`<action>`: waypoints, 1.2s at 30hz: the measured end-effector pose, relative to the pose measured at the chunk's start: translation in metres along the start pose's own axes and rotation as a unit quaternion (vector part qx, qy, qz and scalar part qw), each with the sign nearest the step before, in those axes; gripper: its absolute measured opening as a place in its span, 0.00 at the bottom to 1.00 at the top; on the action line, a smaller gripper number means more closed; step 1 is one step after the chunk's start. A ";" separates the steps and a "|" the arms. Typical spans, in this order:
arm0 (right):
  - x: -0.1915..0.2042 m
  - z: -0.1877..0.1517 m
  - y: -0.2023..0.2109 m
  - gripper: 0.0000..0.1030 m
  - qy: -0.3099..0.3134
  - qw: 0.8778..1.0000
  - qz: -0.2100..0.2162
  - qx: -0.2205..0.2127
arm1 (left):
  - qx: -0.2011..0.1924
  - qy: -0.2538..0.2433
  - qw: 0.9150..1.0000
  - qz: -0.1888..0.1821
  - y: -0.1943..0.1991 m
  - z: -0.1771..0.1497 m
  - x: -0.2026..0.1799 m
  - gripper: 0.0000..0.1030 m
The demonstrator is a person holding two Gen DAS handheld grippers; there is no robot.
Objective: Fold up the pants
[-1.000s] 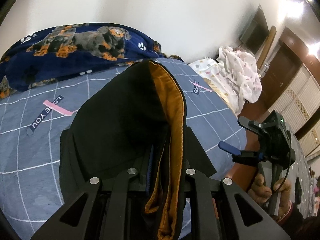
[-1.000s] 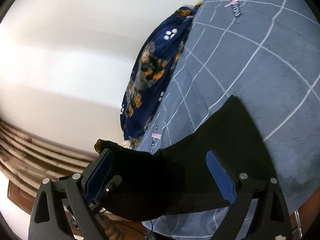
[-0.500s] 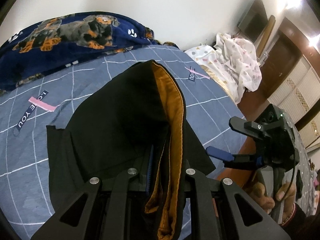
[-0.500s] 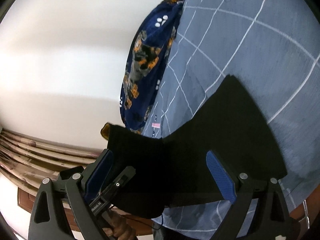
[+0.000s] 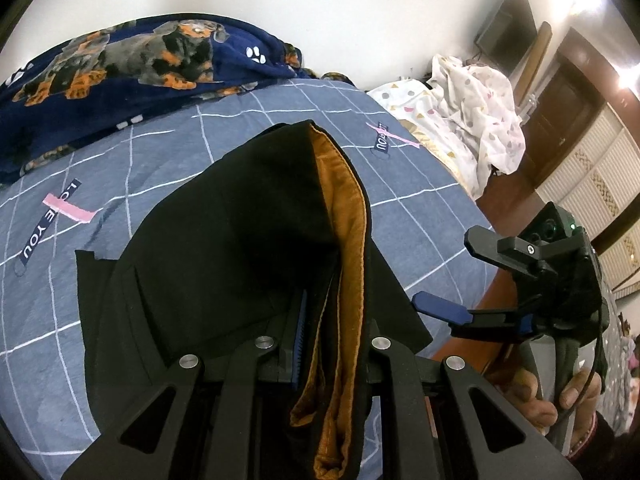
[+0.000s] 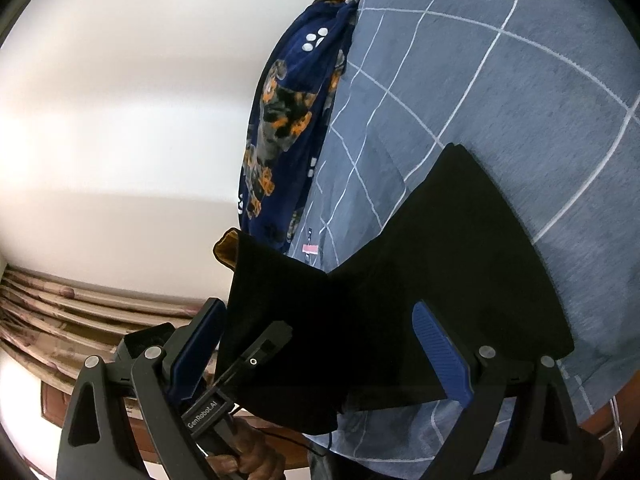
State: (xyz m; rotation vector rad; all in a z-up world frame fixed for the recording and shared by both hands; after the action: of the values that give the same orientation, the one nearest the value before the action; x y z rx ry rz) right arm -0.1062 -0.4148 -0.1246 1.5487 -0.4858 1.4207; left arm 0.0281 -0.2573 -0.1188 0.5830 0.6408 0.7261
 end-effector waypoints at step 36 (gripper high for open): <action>-0.028 0.010 0.013 0.91 -0.076 0.997 -0.012 -0.018 | 0.047 -0.059 0.997 -0.002 -0.052 -0.013 -0.046 0.18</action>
State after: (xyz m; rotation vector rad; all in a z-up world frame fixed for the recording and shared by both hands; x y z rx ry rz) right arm -0.1177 -0.4379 -0.1445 1.6357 -0.5782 1.2764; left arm 0.0134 -0.3202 -0.1473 0.7050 0.5687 0.6548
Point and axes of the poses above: each gripper's, at about its wrist camera, not at the fingertips, and y roughly against the way its jaws point, x to its left, z to its top, the point moved 3 cm from there along -y, roughly the way its jaws point, and after that the axes turned 10 degrees about -x, right-handed, at the moved point
